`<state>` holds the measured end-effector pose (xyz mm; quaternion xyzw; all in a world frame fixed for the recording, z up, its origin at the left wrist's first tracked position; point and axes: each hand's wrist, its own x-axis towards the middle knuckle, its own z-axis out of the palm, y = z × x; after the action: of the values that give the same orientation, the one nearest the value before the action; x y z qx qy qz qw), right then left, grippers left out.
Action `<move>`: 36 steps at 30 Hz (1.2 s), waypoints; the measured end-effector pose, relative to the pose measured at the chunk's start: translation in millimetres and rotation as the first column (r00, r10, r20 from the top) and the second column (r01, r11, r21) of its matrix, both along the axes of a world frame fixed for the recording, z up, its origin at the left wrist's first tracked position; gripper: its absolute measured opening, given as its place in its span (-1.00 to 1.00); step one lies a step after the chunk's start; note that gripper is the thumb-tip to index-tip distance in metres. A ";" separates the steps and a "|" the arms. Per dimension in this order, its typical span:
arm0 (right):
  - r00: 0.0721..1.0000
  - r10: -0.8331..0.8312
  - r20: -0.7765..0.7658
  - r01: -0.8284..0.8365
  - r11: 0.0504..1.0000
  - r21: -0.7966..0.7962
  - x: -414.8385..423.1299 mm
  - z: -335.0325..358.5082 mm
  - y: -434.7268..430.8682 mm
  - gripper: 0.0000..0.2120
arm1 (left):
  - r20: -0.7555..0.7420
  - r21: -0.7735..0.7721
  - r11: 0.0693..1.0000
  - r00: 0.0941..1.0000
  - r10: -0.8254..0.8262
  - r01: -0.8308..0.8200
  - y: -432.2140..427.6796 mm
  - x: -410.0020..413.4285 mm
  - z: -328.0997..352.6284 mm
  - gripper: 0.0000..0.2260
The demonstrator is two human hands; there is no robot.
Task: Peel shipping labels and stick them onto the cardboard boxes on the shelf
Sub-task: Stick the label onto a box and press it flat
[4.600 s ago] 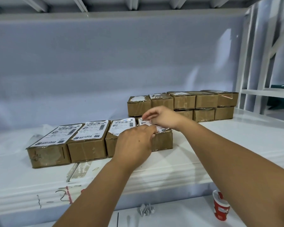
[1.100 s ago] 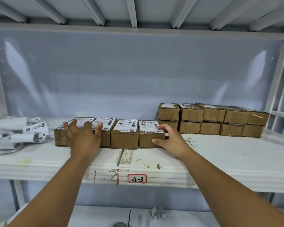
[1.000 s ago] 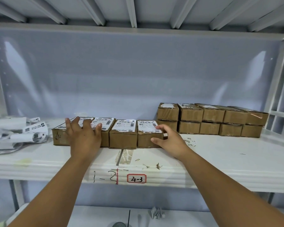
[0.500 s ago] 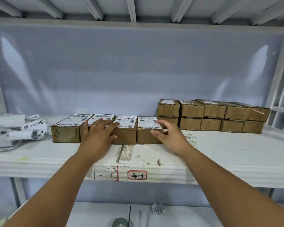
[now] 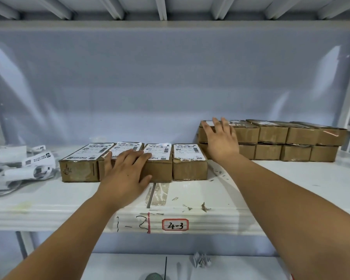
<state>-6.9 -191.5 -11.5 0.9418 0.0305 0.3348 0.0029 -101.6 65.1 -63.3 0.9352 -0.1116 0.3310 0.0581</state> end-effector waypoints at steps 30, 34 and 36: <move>0.957 0.184 0.223 -0.198 0.979 0.041 -106.3 -28.1 -35.2 -0.45 | 0.098 0.272 0.959 0.994 0.051 -0.076 -5.6 -11.4 5.0 -0.49; 0.978 0.187 0.097 -0.186 0.982 -0.011 -112.8 -33.0 -33.2 -0.43 | 0.085 0.275 0.957 0.994 0.068 -0.089 -6.9 -14.2 4.5 -0.50; 0.973 0.230 0.020 -0.231 0.972 0.052 -109.9 -35.6 -35.7 -0.41 | 0.091 0.266 0.961 0.995 0.047 -0.070 -5.3 -13.3 3.8 -0.49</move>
<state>-116.9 -227.2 -47.2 0.9293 0.1305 0.3400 -0.0613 -114.8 59.8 -59.5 0.9226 -0.1303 0.3532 -0.0840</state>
